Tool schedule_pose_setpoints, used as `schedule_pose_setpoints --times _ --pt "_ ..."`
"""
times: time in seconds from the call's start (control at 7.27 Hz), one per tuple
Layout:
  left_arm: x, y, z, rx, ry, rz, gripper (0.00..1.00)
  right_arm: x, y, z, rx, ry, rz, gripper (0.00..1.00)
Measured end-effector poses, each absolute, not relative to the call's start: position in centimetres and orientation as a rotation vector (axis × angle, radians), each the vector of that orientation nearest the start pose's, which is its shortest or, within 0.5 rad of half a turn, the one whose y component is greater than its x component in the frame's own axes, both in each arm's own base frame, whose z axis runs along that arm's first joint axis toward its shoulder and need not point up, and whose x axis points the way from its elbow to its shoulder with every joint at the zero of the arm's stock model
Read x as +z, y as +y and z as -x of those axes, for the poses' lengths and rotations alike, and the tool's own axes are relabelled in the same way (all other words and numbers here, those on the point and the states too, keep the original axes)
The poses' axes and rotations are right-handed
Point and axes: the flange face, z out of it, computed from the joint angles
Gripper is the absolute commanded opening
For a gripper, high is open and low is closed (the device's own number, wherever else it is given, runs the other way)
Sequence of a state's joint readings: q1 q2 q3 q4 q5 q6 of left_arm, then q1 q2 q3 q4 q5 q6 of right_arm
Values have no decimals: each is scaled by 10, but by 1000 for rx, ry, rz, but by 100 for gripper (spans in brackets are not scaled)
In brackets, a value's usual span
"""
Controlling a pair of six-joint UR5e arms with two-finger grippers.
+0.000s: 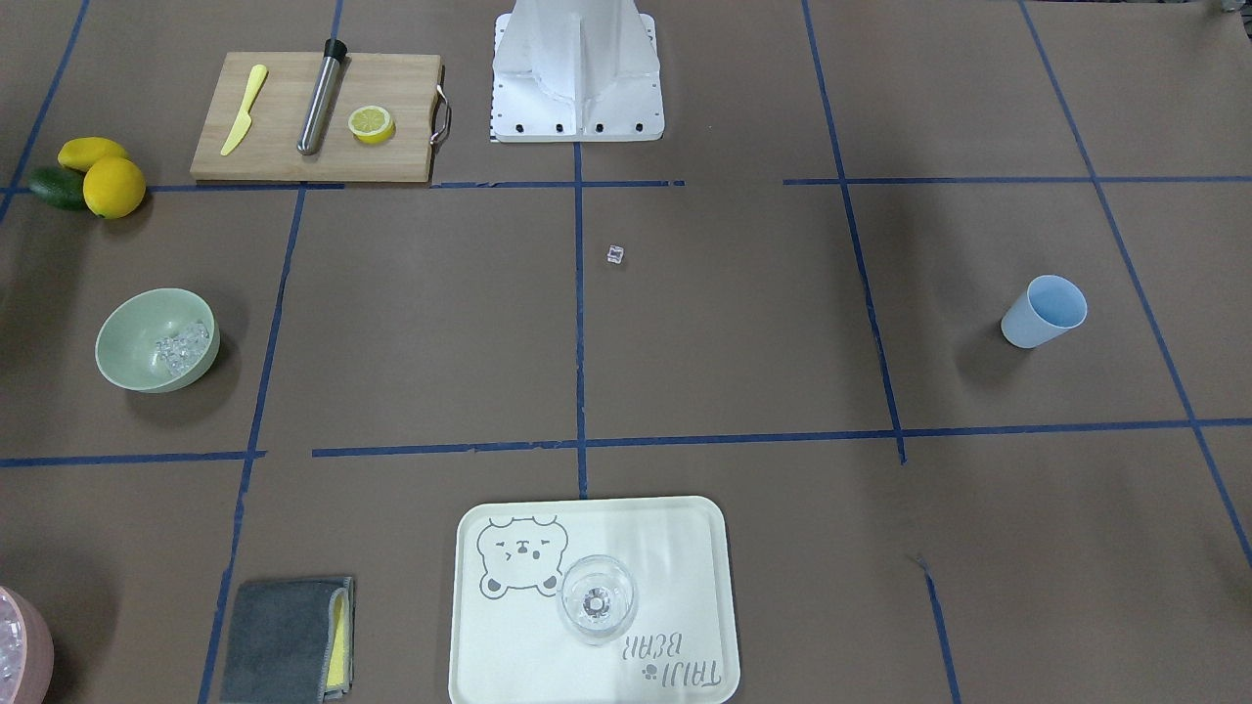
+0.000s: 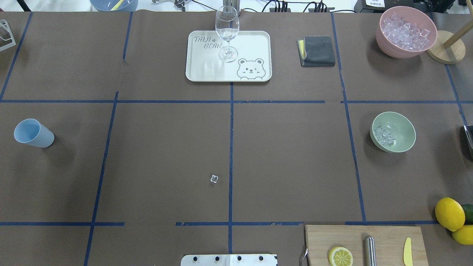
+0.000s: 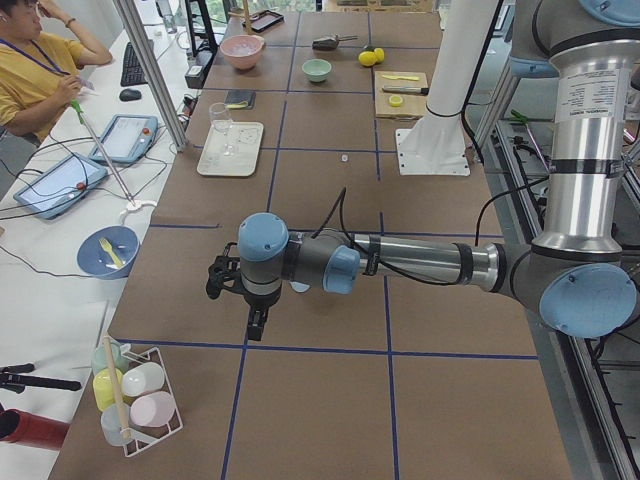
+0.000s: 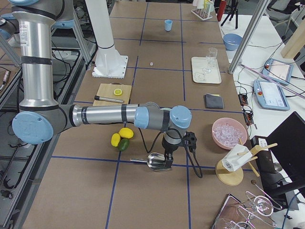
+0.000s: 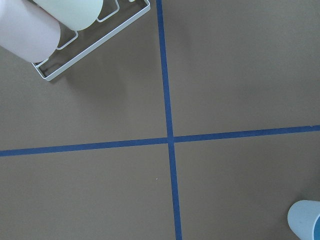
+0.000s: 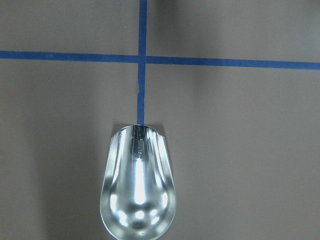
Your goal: Pour ice into bowl
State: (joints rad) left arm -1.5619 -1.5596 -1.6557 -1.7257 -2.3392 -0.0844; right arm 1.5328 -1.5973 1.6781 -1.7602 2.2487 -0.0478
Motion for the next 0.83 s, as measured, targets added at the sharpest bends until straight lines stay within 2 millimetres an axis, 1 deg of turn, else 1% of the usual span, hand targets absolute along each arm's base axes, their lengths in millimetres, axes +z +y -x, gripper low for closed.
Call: schedule_pose_setpoints --times 0.28,0.83 --pt "607 -500 58 19 774 -178 100 650 -469 -51 -38 -696 117 100" --pt "606 -501 54 28 776 -178 100 652 -468 -49 -37 -712 123 100"
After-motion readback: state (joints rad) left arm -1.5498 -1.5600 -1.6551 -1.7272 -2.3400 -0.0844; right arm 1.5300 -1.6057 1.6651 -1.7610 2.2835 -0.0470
